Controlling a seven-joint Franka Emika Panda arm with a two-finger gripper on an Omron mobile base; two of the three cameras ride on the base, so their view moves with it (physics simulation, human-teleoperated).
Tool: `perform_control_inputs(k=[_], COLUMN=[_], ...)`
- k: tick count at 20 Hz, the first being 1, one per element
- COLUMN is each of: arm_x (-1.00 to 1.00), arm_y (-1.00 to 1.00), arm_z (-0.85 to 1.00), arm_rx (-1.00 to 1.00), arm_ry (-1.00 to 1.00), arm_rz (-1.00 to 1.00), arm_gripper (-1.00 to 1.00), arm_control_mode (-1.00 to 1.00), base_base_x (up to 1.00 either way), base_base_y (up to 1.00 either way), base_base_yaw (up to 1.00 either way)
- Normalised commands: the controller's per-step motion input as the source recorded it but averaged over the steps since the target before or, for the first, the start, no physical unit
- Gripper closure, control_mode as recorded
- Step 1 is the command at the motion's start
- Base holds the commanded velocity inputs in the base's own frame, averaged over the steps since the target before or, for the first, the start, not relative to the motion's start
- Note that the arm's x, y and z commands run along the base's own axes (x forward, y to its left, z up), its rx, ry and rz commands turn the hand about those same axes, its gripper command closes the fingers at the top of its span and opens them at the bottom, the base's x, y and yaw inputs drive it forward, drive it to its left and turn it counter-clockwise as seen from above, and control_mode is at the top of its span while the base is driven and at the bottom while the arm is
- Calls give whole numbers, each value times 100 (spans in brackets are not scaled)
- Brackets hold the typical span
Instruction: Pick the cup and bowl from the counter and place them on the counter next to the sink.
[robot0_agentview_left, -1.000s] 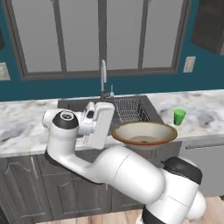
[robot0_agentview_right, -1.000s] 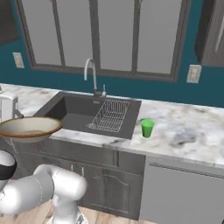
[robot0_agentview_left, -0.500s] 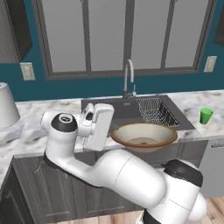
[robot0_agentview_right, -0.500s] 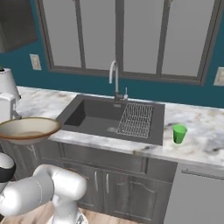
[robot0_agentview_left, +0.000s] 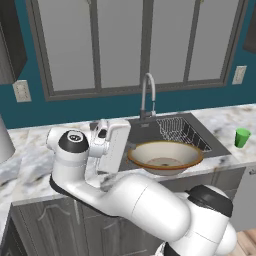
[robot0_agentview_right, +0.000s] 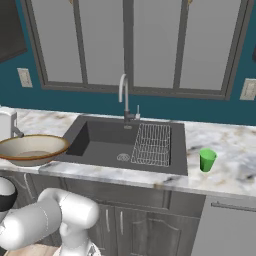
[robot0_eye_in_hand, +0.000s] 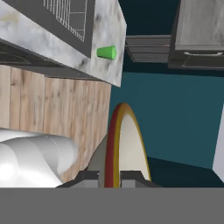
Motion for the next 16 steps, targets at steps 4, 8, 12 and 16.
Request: perform_control_inputs(k=[4,8,12,16], arm_x=[0,0,0,0], arm_y=[0,0,0,0], arm_z=[0,0,0,0], arm_rx=[0,0,0,0], arm_ry=[0,0,0,0], arm_rz=[0,0,0,0], arm_gripper=[100,100,100,100], arm_control_mode=[100,100,100,100], base_base_x=[39,11,0,0], base_base_y=[52,25,0,0], base_base_yaw=[-22,-9,0,0])
